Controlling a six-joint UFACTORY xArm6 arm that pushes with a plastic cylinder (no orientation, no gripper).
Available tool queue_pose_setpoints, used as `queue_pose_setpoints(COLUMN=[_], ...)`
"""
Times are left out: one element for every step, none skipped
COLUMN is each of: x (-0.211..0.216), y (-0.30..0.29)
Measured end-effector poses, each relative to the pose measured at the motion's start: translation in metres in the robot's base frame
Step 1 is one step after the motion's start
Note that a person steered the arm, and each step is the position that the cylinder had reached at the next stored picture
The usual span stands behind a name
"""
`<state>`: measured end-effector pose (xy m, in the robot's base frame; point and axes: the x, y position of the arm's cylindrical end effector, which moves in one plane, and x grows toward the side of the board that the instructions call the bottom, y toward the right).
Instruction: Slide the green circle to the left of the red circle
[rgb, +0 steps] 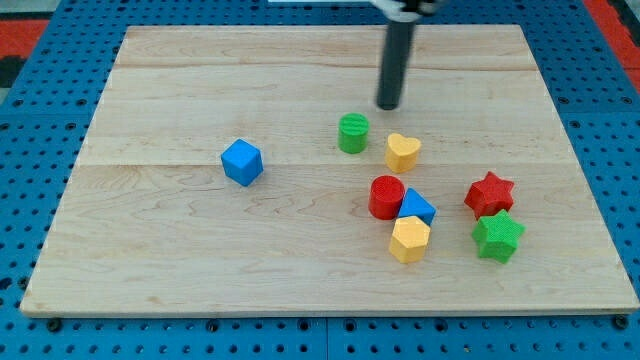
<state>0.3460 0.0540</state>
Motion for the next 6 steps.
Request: queue_pose_setpoints(x=[0.003, 0.046, 0.026, 0.024, 0.057, 0.063], y=[-0.018, 0.008, 0.010, -0.035, -0.012, 0.038])
